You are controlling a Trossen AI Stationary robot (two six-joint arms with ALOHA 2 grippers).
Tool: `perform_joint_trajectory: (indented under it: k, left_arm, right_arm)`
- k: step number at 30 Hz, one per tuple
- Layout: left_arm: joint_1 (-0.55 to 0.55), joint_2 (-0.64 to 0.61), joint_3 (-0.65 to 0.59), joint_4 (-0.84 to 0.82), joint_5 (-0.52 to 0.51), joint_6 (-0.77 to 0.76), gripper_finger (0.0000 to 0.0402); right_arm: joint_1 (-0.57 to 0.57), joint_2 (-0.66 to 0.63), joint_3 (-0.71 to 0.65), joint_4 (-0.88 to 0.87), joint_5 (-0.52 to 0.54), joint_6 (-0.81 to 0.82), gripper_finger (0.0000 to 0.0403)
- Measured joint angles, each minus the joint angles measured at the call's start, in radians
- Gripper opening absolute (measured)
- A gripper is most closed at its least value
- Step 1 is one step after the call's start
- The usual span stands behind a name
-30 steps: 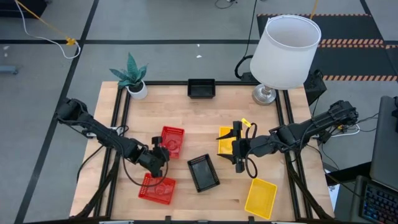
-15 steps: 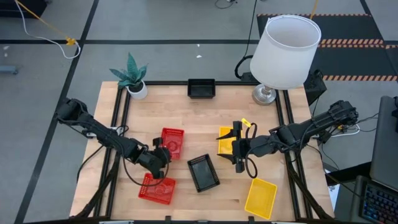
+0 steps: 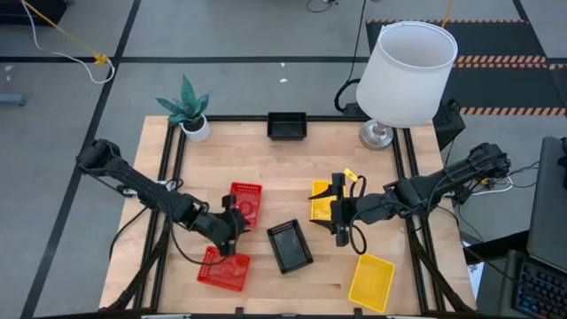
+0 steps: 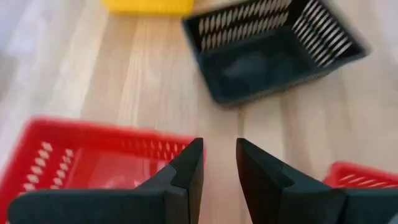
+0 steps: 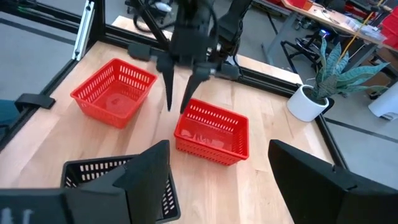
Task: Stack baskets by color
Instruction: Stack the bottom black basket on the stacked top black baskets
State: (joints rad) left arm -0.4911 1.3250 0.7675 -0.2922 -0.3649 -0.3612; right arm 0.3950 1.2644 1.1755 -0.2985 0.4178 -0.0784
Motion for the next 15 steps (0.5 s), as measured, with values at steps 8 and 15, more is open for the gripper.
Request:
perform_joint_trajectory:
  k: [8,15]
  left_arm:
    - [0.000,-0.093,0.168,-0.030,-0.033,0.181,0.0097]
    - [0.000,-0.136,0.284,-0.037,-0.085,0.352,0.0097]
  right_arm:
    - [0.011,0.001,0.000,-0.040,-0.031,0.077,0.0265]
    - [0.057,0.030,0.000,-0.047,-0.109,0.139,0.0265]
